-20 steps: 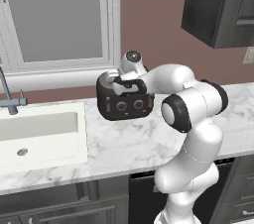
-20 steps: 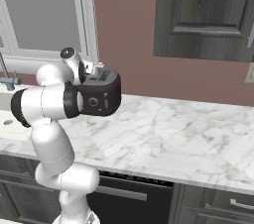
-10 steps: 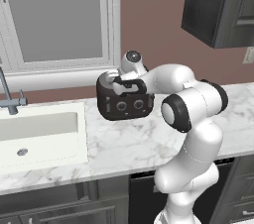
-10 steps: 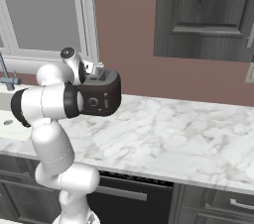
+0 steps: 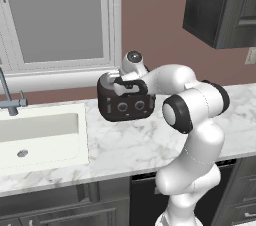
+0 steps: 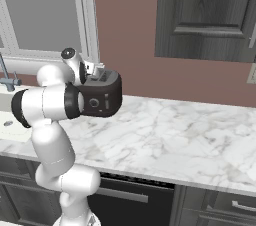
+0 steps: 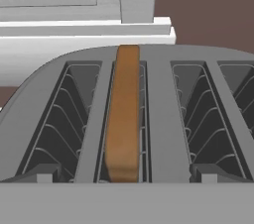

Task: Start the toaster. Once the lever pops up, take the bread to the plate on the dining counter.

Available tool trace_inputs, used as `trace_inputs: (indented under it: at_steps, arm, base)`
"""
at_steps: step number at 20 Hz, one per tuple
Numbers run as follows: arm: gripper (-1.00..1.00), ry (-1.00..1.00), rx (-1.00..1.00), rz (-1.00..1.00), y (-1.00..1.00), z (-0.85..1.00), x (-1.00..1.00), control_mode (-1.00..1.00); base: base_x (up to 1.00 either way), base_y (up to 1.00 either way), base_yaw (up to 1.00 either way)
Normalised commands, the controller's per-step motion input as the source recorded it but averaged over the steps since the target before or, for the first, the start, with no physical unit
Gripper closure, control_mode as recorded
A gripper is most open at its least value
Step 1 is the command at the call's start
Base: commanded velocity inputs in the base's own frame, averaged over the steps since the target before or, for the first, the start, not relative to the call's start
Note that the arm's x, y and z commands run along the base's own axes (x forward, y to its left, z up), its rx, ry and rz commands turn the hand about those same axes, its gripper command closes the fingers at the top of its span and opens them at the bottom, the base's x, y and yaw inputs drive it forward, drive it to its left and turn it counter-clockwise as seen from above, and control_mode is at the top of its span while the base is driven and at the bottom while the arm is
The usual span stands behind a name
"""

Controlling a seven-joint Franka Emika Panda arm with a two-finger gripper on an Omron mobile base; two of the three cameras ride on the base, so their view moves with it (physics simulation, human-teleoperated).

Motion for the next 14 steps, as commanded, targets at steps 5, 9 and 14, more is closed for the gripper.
trace_inputs:
  at_steps: [5,9,14]
  arm:
    - [-1.0,0.0,0.0,0.0,0.0,0.0,0.02,-1.0]
    - [-1.0,0.0,0.0,0.0,0.0,0.0,0.0,-1.0]
    - [-1.0,0.0,0.0,0.0,0.0,0.0,0.04,-1.0]
  base:
    - [0.0,0.0,0.0]
    - [0.0,0.0,0.0]
    - [0.0,0.0,0.0]
